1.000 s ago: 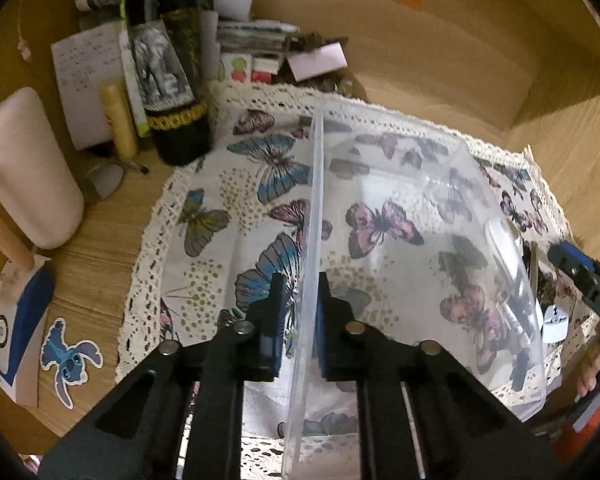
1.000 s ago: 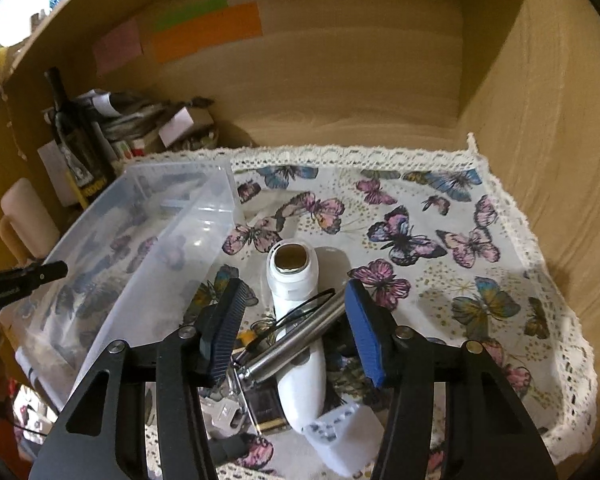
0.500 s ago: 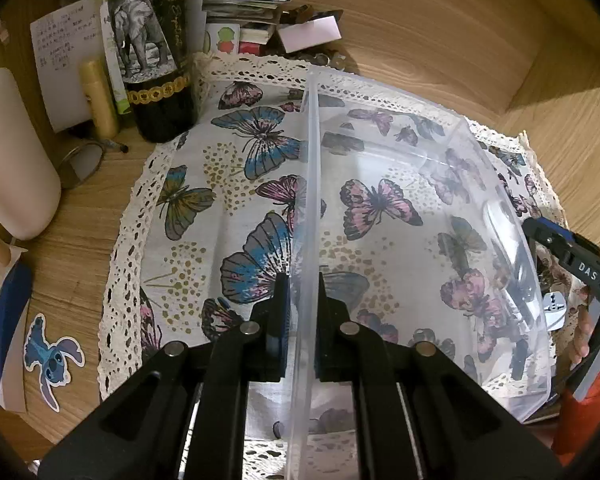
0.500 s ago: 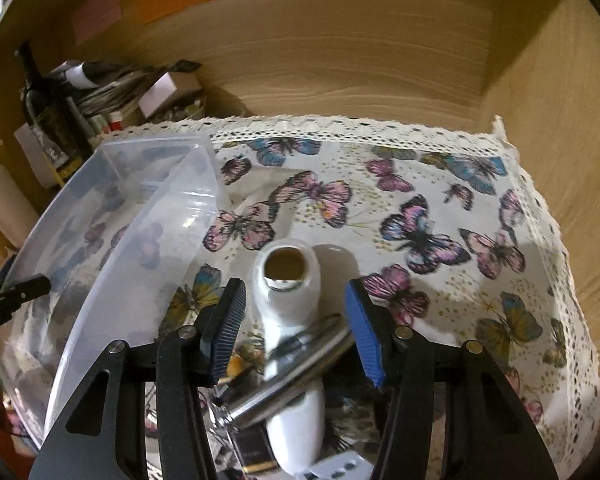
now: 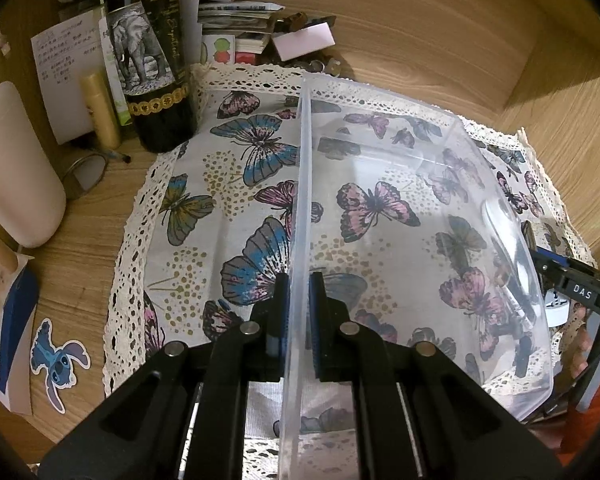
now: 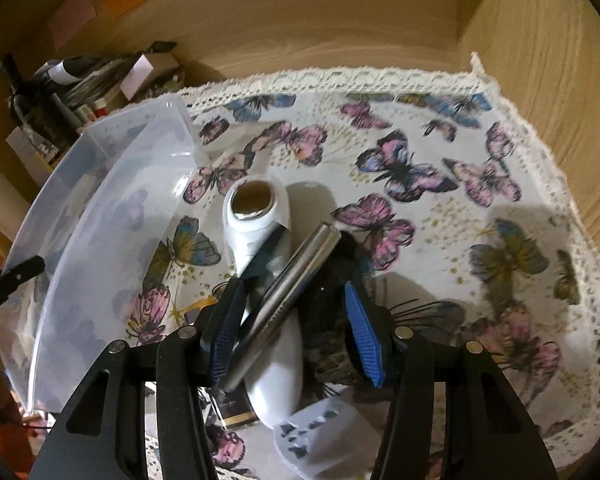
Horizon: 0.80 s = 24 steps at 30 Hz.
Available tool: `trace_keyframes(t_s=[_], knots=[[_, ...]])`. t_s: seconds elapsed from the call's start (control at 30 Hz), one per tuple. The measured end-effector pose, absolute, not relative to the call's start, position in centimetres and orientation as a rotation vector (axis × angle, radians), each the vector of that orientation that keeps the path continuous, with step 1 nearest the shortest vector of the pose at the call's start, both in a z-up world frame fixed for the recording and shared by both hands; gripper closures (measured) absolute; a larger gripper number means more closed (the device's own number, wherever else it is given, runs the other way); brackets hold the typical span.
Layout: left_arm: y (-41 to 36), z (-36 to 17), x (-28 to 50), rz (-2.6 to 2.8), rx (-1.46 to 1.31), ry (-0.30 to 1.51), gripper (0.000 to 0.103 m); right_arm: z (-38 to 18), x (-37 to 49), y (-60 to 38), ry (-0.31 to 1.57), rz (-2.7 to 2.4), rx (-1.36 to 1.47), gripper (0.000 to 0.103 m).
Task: Organize rigid objects
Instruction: 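Close the right tool on the silver metal tube, then carry the silver tube into the clear box and open the right tool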
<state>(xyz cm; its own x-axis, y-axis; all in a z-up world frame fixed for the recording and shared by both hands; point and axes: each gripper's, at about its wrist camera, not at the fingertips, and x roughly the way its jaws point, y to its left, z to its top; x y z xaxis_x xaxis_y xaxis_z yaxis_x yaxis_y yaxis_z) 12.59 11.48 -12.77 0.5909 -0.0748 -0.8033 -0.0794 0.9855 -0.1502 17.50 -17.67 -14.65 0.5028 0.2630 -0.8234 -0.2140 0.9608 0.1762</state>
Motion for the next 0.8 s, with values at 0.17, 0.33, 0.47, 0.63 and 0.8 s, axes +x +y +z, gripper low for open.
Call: trace_keyframes(t_s=[0.17,0.33,0.47,0.63,0.8], knots=[[11.6,-12.9,12.6,0.005,-0.185,0.942,0.094,-14.3,17.6,-17.4,0.968,0.278,0.026,0.075],[11.5,-12.8,12.6,0.002,-0.182,0.938,0.094,-14.2,17.7,-17.2,0.942,0.259,0.0,0.089],[11.3,-12.8,12.6,0.003,-0.169,0.931,0.094,-14.4,17.8,-17.6,0.975,0.26,0.015,0.088],[11.2,-12.8,12.6,0.004,-0.162,0.93,0.094,-14.0,16.9,-17.9,0.935,0.244,-0.008,0.089],[11.3,-12.8,12.5,0.001,-0.164,0.926,0.094,-12.7,16.6,-18.5,0.894,0.234,0.006,0.089]])
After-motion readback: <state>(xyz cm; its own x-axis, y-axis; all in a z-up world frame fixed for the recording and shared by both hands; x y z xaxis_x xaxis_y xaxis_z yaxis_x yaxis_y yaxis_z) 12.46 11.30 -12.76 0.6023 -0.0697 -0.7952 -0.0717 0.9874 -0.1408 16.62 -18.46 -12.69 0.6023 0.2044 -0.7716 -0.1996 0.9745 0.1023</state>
